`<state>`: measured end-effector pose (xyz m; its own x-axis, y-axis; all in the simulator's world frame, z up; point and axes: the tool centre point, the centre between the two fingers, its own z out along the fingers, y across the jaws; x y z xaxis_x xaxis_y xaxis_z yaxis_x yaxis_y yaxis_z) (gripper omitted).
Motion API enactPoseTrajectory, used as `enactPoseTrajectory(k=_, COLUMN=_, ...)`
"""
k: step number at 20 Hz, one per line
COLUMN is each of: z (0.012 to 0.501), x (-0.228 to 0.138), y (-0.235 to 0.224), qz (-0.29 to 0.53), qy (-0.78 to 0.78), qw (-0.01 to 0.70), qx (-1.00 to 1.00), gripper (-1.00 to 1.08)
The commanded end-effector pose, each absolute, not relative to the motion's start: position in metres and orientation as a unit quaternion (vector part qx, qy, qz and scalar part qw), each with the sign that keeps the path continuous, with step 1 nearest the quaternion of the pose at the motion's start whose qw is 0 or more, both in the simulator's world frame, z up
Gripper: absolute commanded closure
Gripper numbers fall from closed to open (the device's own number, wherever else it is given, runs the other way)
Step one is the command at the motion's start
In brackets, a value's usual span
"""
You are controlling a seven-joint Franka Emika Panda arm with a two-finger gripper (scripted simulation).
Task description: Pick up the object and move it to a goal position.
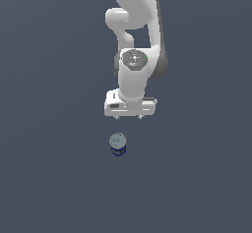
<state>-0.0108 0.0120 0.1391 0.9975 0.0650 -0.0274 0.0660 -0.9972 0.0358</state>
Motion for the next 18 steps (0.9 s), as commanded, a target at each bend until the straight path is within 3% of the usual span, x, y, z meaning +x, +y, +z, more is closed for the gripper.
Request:
enactPoseTrajectory(k=1, z=0.140, x=-0.012, y=0.016, qz=-0.013, qy=0.038, qw=0.019, qx=0.999, gripper=-0.92)
enactPoseTrajectory(k=18, z=0.135, x=0.026, y=-0.002, qz=-0.010, qy=0.109, qw=0.013, qx=0.994, gripper=-0.92)
